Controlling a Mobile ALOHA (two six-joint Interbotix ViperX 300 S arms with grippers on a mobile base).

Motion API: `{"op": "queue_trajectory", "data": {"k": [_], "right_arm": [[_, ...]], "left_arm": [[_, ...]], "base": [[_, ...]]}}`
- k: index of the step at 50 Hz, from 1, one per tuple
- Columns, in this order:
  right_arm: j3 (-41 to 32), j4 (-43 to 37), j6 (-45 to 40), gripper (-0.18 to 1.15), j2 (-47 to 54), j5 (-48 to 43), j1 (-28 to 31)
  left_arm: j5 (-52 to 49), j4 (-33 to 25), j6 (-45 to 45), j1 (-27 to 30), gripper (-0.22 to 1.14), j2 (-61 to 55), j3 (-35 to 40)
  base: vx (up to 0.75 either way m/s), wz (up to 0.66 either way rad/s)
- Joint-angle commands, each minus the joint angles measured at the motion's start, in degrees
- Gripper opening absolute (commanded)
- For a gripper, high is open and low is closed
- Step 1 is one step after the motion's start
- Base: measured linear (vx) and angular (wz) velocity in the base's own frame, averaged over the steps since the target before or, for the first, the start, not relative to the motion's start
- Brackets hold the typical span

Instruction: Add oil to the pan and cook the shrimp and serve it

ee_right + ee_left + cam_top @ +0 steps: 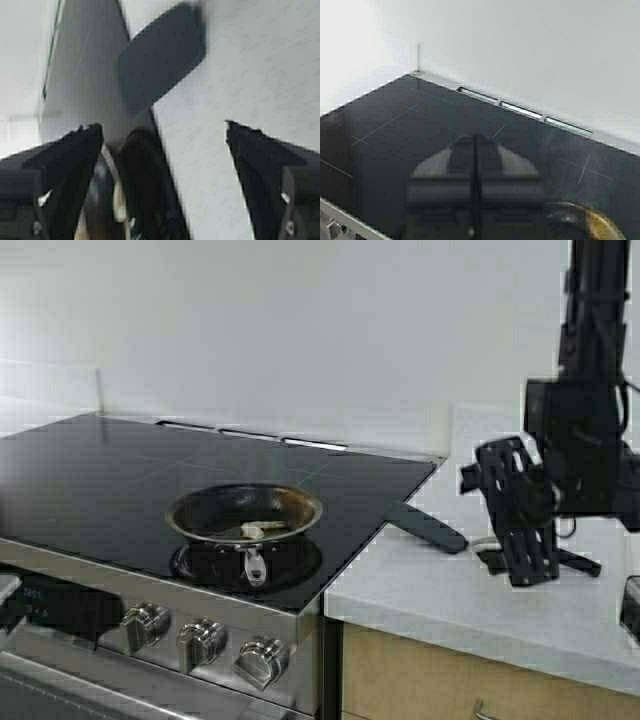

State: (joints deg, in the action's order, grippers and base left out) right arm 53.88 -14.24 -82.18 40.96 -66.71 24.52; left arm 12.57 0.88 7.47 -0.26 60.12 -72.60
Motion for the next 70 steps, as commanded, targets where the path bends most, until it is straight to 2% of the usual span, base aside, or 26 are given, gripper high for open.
{"op": "queue_trajectory", "data": {"k": [1,20,43,70], "right_arm": [[-1.7,-1.9,0.8,1.04,0.7,-0.8,0.1],[-7.9,-4.0,1.1,1.04,4.3,-0.8,-1.8],[-13.5,4.8,0.7,1.04,7.3,2.1,-9.1],[-21.1,6.9,0.4,1.04,9.8,8.3,-10.3]], "left_arm": [[0.3,-0.1,0.2,0.0,0.03,-0.4,0.6],[0.3,0.0,0.3,0.0,0.03,-0.4,0.7],[0.3,0.0,1.3,0.0,0.03,-0.4,0.7],[0.3,0.0,1.3,0.0,0.03,0.0,0.6]], "base": [[0.0,0.0],[0.0,0.0],[0.0,0.0],[0.0,0.0]]}}
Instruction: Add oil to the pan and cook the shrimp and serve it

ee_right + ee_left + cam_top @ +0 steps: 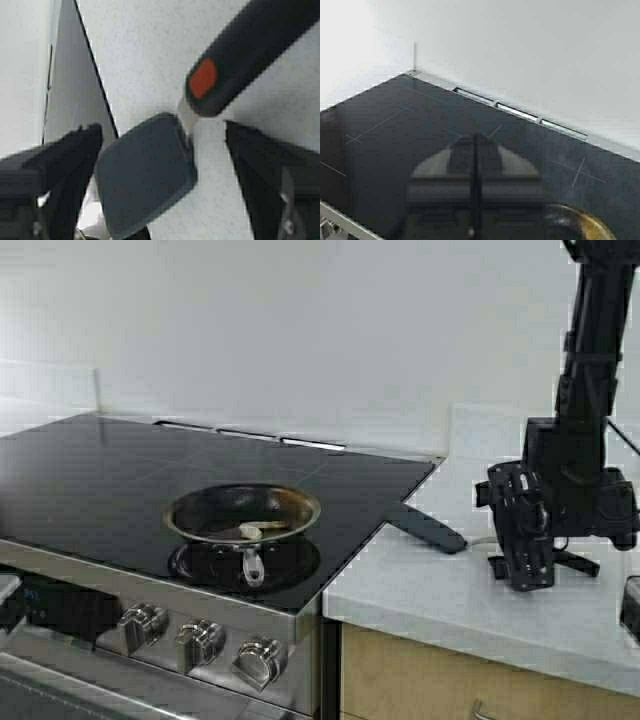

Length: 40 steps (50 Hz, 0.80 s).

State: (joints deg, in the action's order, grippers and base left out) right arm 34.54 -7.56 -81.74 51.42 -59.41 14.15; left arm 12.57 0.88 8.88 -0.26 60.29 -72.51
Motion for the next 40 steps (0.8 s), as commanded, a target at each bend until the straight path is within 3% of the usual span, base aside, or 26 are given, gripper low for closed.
{"op": "queue_trajectory", "data": {"k": [1,40], "right_arm": [[-2.0,0.4,0.0,1.04,-0.4,1.1,0.1],[-10.5,0.6,-0.6,1.04,2.5,8.4,-1.8]], "left_arm": [[0.3,0.0,-0.1,0.0,0.03,-0.2,0.5],[0.2,0.0,-0.1,0.0,0.03,-0.2,0.4]], "base": [[0.0,0.0],[0.0,0.0]]}}
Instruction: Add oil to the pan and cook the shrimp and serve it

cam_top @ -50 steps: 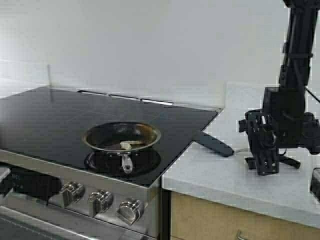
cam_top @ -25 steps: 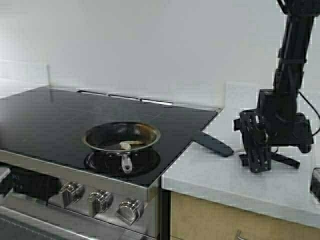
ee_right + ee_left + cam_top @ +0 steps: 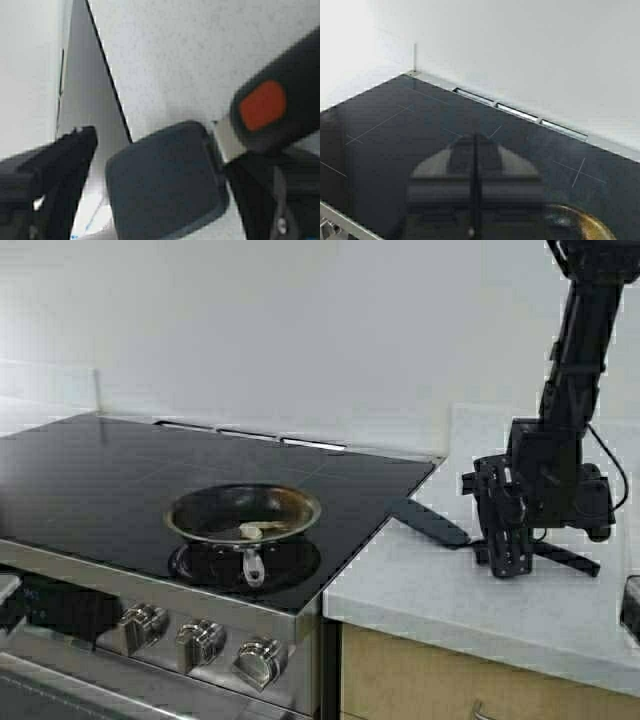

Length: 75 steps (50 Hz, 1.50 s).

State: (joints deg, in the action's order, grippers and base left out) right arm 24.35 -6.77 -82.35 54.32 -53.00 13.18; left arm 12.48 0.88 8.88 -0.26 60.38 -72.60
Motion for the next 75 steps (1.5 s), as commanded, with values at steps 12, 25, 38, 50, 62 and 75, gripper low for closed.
{"op": "queue_trajectory", "data": {"k": [12,25,38,50,62,75], "right_arm": [[0.1,-0.1,-2.1,0.94,-0.4,4.6,-0.8],[0.4,-0.3,-2.6,0.25,-0.3,7.6,-0.8],[0.4,0.0,-2.4,0.08,-1.1,8.7,-0.8],[4.6,0.4,1.7,0.08,-6.2,7.3,-0.4],[10.5,5.4,2.5,0.08,-12.1,-3.6,1.1],[14.2,9.8,6.6,0.08,-15.8,-7.8,3.7]], "left_arm": [[0.3,0.0,-0.1,0.0,0.03,-0.3,0.6],[0.3,0.0,0.0,0.0,0.03,-0.3,0.5],[0.3,-0.1,-0.1,0.0,0.03,-0.2,0.5],[-0.4,0.0,0.0,0.0,0.03,-0.2,0.8],[-3.0,-0.1,-0.1,0.0,0.03,-0.2,1.5],[-3.4,0.0,-0.1,0.0,0.03,-0.2,1.7]], "base": [[0.0,0.0],[0.0,0.0],[0.0,0.0],[0.0,0.0],[0.0,0.0],[0.0,0.0]]}}
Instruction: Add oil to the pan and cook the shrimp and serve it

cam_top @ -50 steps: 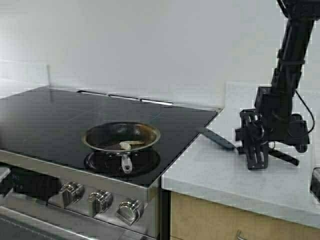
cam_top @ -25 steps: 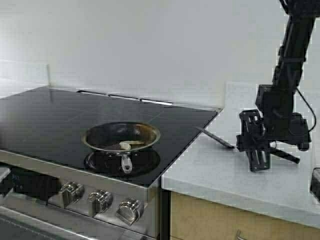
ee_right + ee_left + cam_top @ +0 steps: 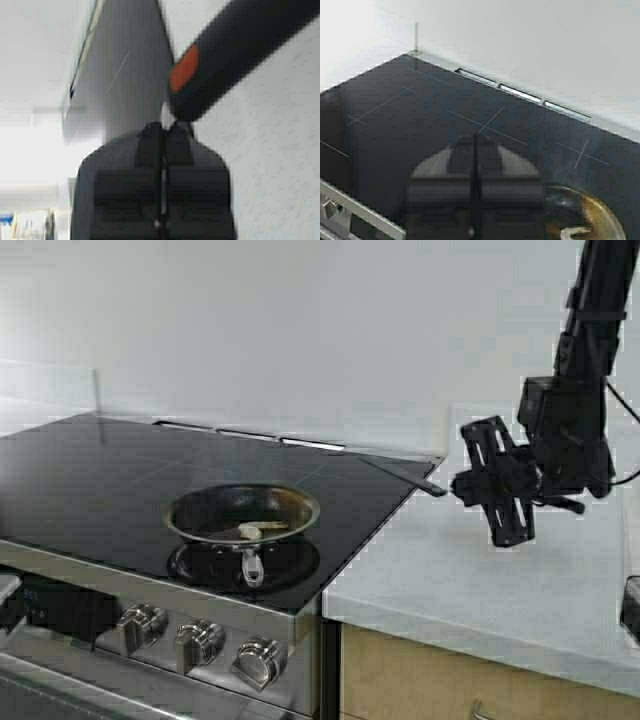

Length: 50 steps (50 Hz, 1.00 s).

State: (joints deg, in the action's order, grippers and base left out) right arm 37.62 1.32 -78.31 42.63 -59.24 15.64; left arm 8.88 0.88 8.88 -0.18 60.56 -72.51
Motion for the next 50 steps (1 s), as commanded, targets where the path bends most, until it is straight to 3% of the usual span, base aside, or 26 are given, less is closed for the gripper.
{"op": "queue_trajectory", "data": {"k": [1,14,19,23,31,33,40,50], "right_arm": [[1.1,1.8,3.3,0.08,-4.4,-1.6,1.5],[5.0,1.8,11.9,0.08,-10.0,-1.6,4.2],[6.7,1.4,12.3,0.08,-12.8,-1.5,4.5],[8.0,1.1,12.6,0.08,-14.9,-1.5,4.5],[9.4,-0.8,16.1,0.08,-18.5,-1.3,5.0],[9.1,-1.0,17.2,0.08,-19.1,-0.9,5.2],[6.9,-0.8,20.6,0.08,-20.1,1.4,5.3],[5.5,-0.7,21.6,0.08,-20.4,2.2,5.8]], "left_arm": [[0.2,-0.1,0.0,-0.1,0.03,-0.4,1.6],[-0.4,-0.1,-0.3,-0.1,0.04,-0.4,1.6],[-0.3,0.0,0.0,-0.1,0.13,-0.4,1.6],[-0.3,0.0,1.3,-0.1,0.34,-0.4,1.7],[-0.5,0.0,4.1,-0.1,1.03,-2.5,1.8],[-0.8,0.0,4.4,-0.2,1.1,-4.0,1.8],[-3.1,0.0,4.5,-3.8,0.99,-12.0,2.7],[-2.4,-0.8,6.2,-10.5,1.01,-26.1,3.9]], "base": [[0.0,0.0],[0.0,0.0],[0.0,0.0],[0.0,0.0],[0.0,0.0],[0.0,0.0],[0.0,0.0],[0.0,0.0]]}}
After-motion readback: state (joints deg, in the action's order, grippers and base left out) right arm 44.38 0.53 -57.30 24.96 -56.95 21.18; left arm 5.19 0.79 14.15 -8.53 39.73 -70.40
